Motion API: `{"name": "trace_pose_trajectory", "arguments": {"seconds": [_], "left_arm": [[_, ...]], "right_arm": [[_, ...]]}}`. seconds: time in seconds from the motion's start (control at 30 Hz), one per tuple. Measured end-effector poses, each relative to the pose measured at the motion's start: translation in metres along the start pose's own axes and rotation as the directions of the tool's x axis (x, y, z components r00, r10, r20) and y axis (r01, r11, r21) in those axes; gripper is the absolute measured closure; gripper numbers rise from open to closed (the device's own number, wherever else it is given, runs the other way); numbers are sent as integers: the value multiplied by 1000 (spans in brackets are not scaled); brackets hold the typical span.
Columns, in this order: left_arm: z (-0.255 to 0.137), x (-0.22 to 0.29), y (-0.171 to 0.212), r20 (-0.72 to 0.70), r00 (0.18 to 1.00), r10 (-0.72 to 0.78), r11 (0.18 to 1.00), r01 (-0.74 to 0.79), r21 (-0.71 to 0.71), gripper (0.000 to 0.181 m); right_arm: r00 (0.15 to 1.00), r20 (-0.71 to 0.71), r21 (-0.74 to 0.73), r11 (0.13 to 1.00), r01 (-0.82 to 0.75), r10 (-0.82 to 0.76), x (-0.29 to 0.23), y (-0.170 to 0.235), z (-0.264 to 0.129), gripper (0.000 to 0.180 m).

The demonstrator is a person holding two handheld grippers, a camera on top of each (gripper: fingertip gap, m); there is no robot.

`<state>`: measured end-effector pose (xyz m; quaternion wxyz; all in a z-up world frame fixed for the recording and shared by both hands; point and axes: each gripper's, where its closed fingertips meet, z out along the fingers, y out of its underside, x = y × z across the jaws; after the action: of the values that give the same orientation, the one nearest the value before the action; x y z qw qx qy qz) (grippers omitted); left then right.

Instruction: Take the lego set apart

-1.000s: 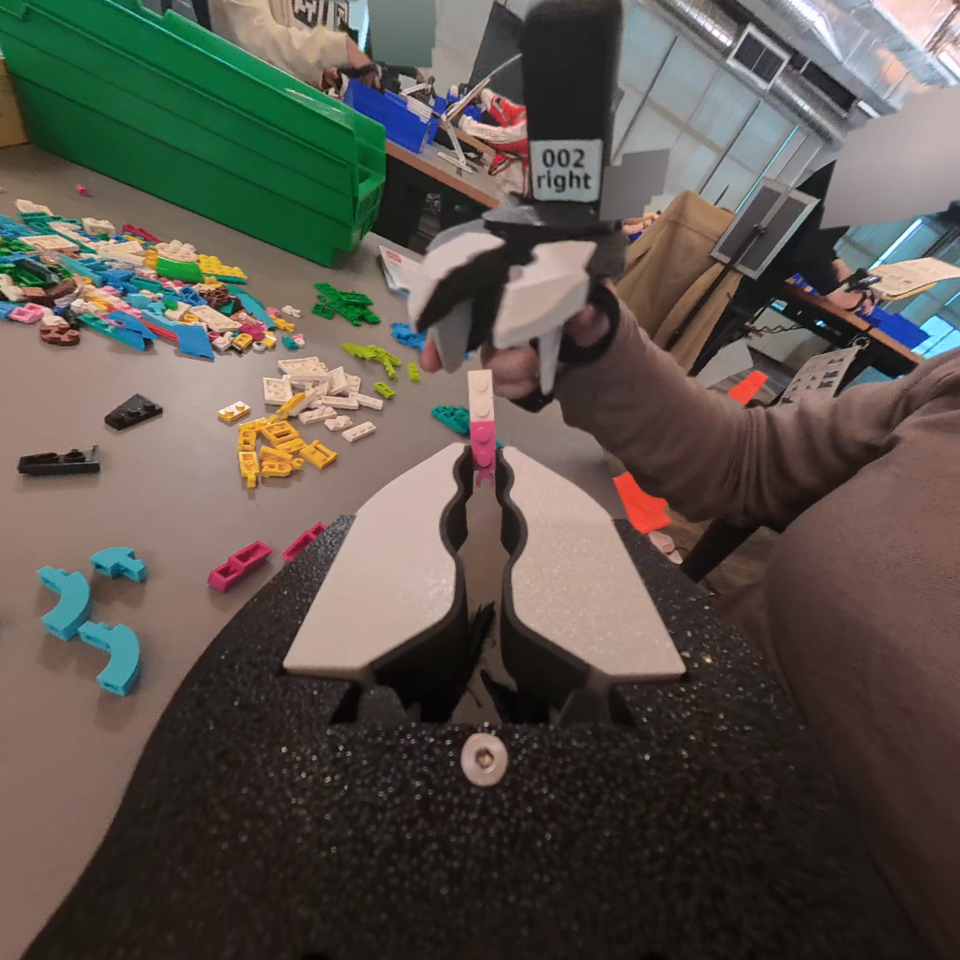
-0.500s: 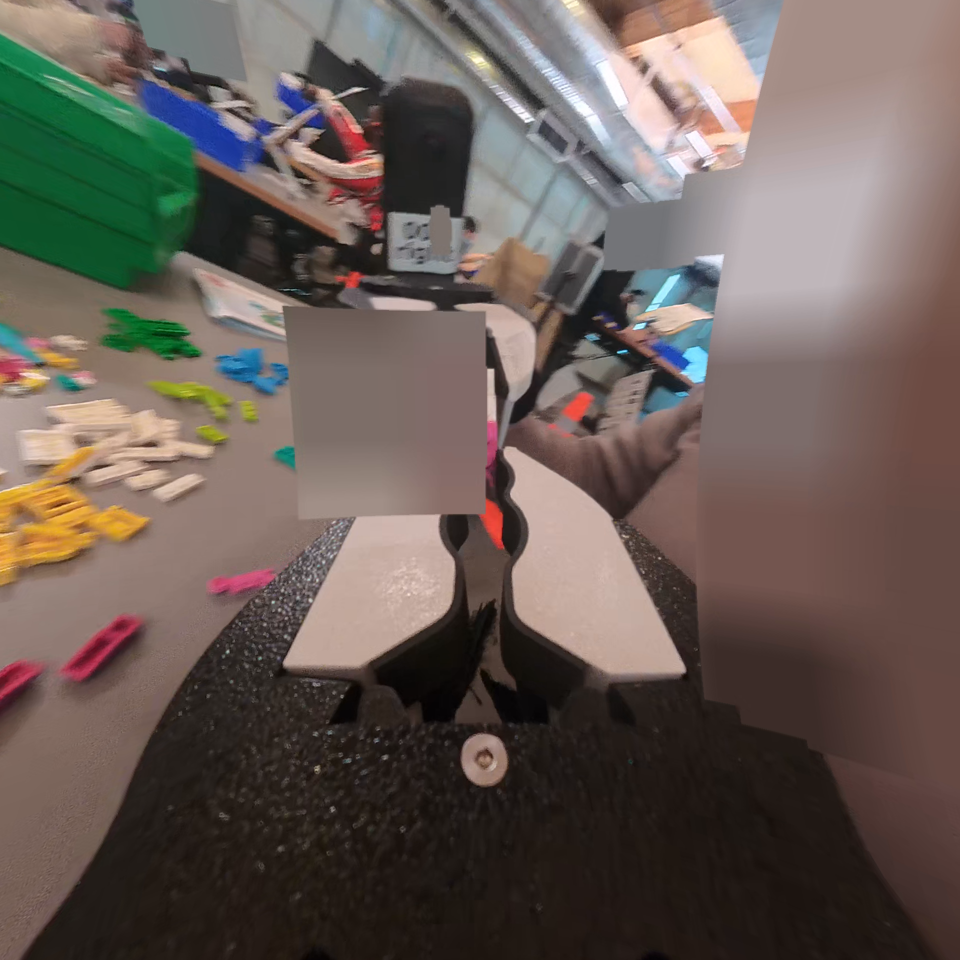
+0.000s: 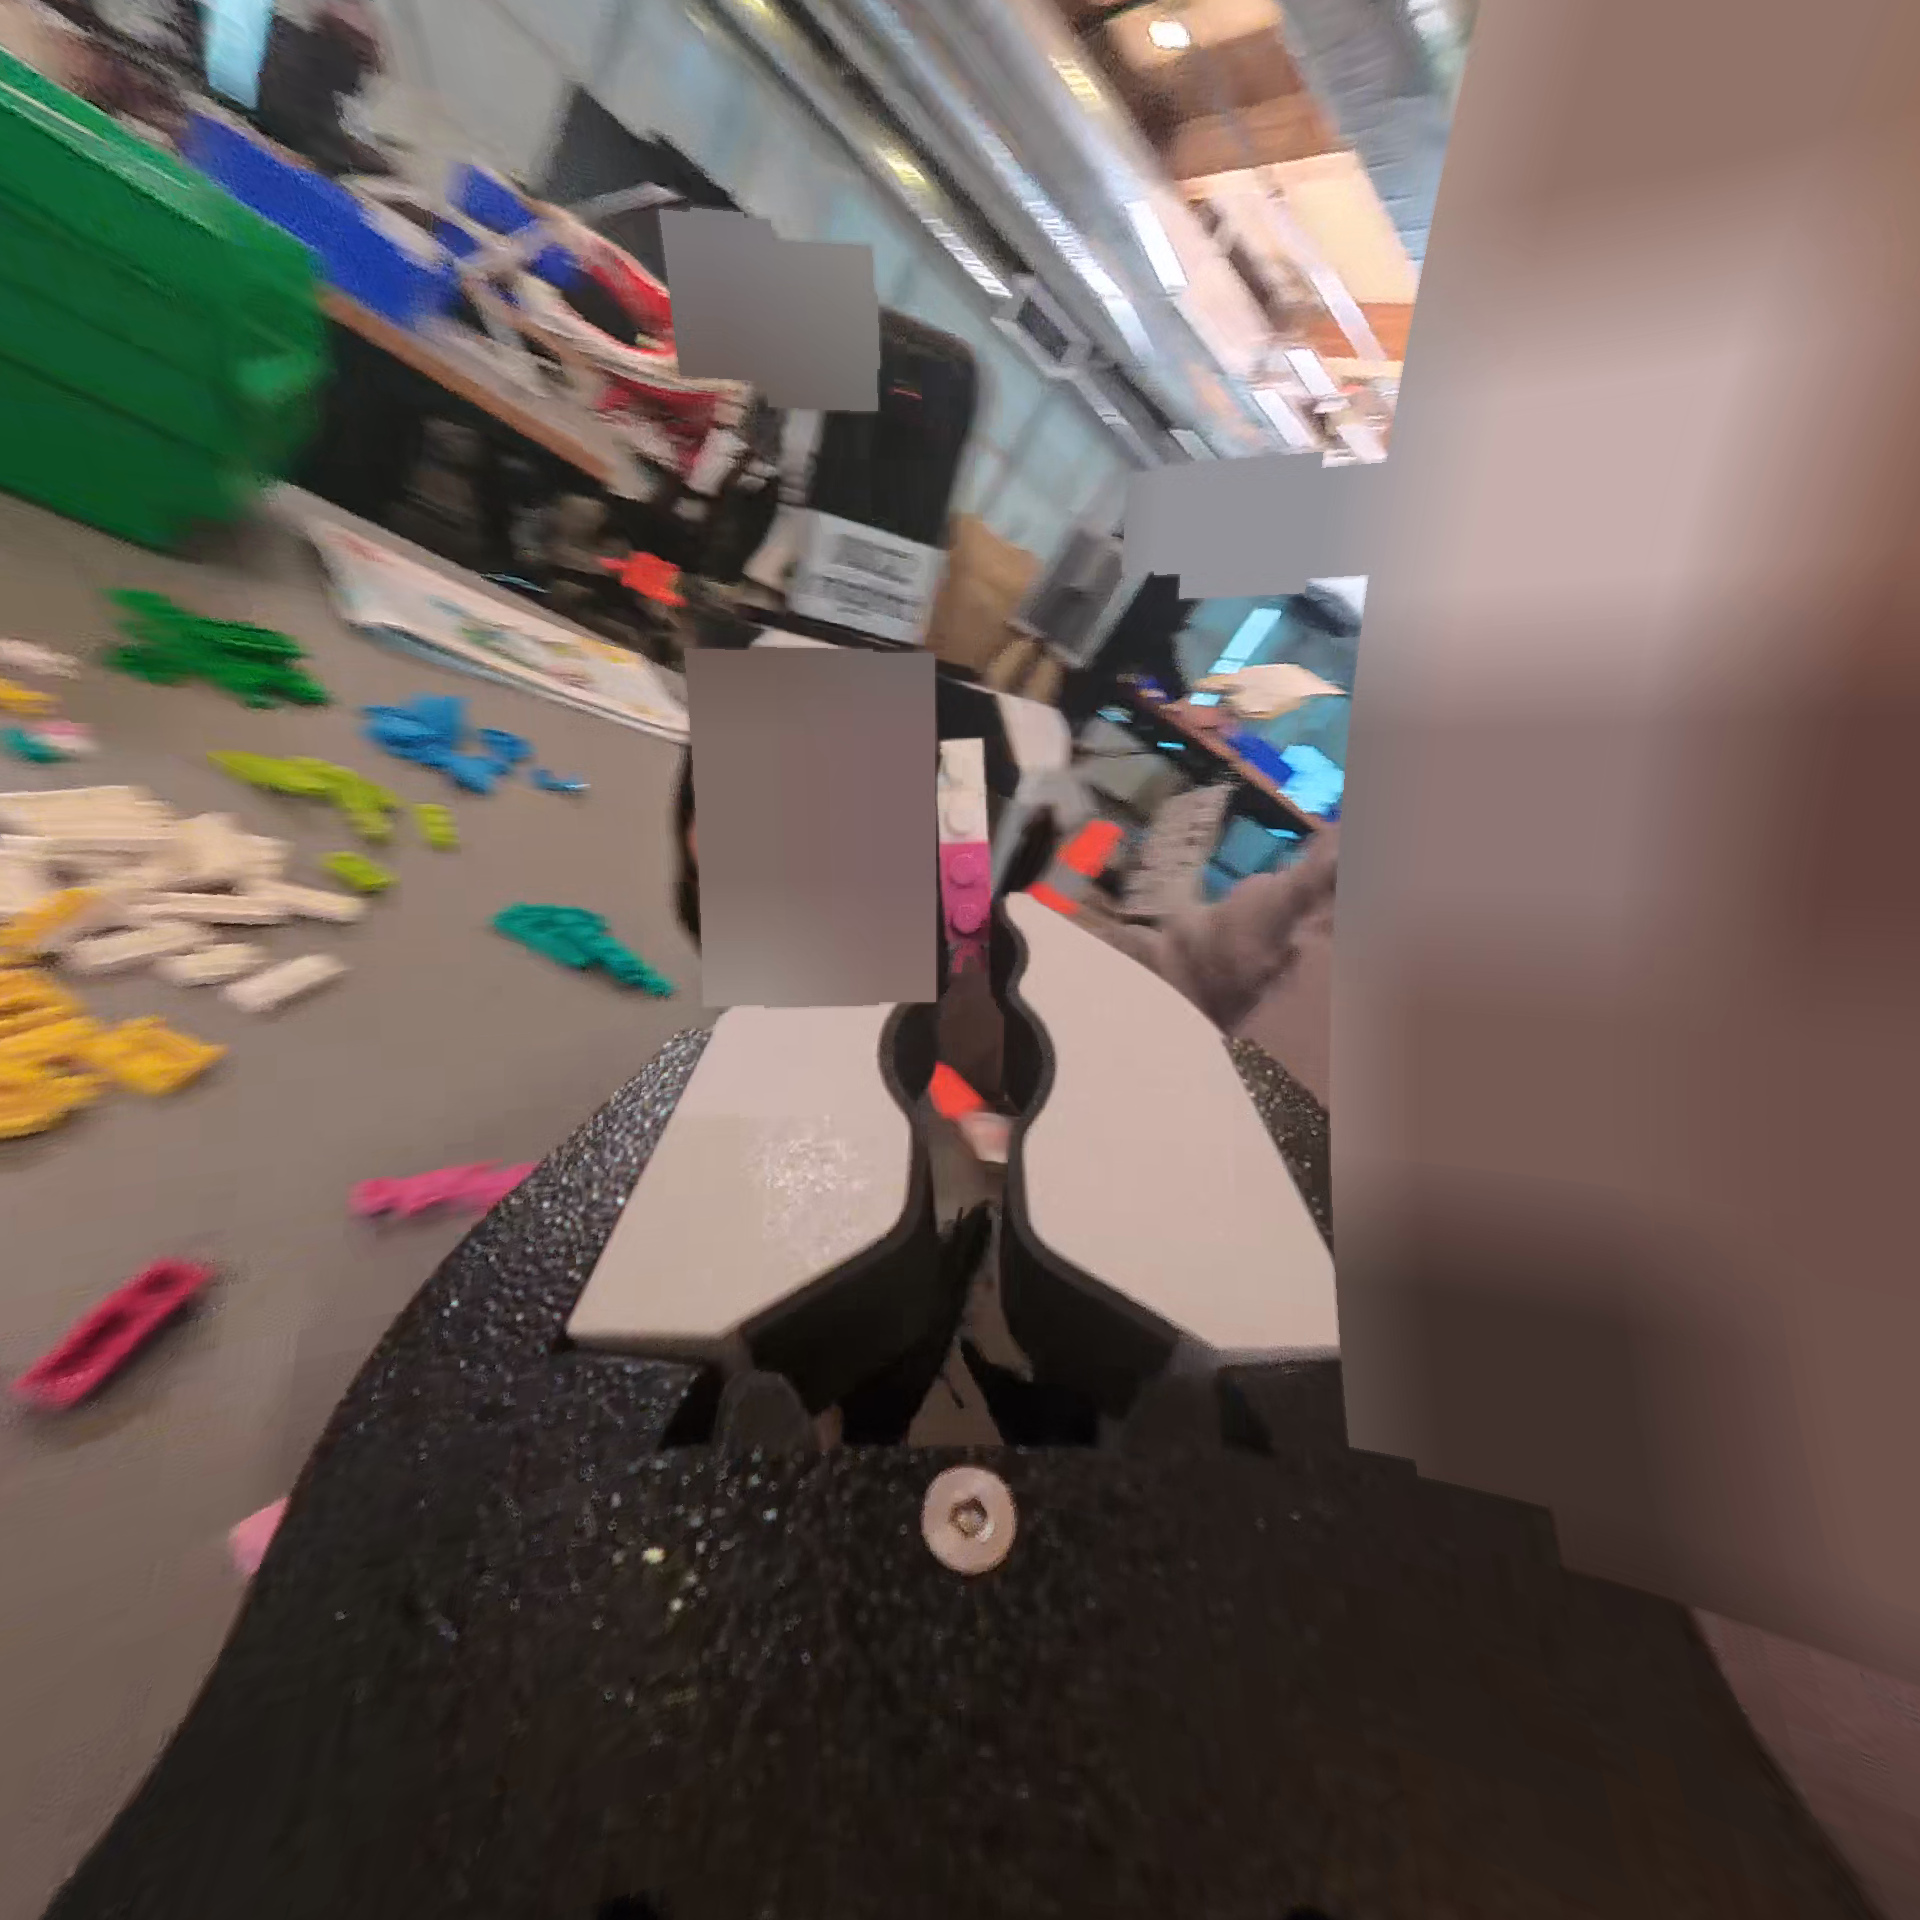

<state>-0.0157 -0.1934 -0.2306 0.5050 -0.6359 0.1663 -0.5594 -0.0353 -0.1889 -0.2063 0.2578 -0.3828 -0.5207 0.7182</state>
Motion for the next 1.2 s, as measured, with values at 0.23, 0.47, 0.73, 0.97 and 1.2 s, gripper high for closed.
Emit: {"name": "trace_pose_trajectory", "arguments": {"seconds": [0.23, 0.47, 0.73, 0.97, 1.2], "left_arm": [[0, -18, -3, 246, 928, 278, 960, -274, -54, 173], [-6, -32, -6, 424, 768, 479, 876, -449, -178, 139], [-8, -32, -15, 498, 324, 804, 559, -696, -450, 162], [-3, -28, 0, 404, 354, 844, 527, -691, -495, 179], [1, -27, 8, 386, 475, 791, 611, -654, -447, 181]], "right_arm": [[981, -195, -91, 996, -15, -3, 17, 15, 0, 164], [973, -198, -4, 993, -120, 117, 16, 7, -4, 174], [949, -171, 63, 964, -258, 265, 20, 6, -5, 174], [961, -138, -27, 969, -244, 238, 14, 12, -8, 173], [975, -100, -150, 966, -211, 198, 11, 17, -13, 173]]}}
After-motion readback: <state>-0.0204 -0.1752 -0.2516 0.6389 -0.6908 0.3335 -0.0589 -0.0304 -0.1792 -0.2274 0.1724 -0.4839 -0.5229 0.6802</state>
